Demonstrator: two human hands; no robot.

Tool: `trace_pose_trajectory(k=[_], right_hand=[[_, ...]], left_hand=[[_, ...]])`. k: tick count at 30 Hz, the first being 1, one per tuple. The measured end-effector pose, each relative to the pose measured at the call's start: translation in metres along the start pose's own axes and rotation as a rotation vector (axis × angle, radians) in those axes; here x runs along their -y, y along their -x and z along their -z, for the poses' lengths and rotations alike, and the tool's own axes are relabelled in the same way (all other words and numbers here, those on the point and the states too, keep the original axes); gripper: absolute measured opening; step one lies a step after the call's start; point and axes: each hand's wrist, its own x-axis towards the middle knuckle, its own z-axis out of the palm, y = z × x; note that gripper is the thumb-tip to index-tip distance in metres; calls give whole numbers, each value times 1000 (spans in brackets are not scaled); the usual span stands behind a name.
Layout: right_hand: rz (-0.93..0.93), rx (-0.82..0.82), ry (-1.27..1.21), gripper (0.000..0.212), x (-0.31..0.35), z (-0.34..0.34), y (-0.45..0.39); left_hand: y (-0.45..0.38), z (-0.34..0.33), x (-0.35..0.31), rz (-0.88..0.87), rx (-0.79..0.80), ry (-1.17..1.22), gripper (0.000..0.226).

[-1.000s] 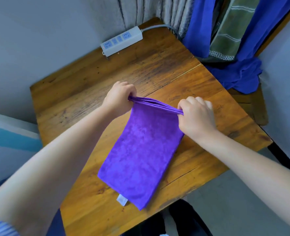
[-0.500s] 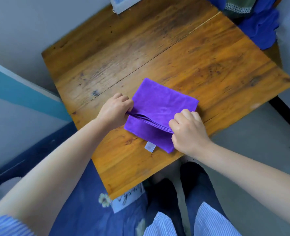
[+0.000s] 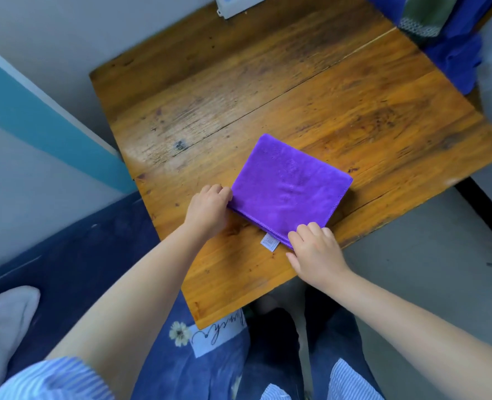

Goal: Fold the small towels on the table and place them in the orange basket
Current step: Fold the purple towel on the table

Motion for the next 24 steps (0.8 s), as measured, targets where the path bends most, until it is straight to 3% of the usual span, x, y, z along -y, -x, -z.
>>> trace_pose_trajectory(k=[4,10,17,21,24], right_hand=[[79,-46,-89,21,-15,4,1],[82,-184,-74,36,-42,27,-53],[236,160,140,59,-48,17,-110],[82,347,60,92,-81,17,-101],[-66,401,69,88,-107,23,-90]], left_hand=[[9,0,-5,200,47,286,27],[9,1,-18,414,-17,439,33],[7,-10,-36,502,-12,404,27],[4,-9,-37,520,4,356,29],[4,-8,-42,552,20,349,29]])
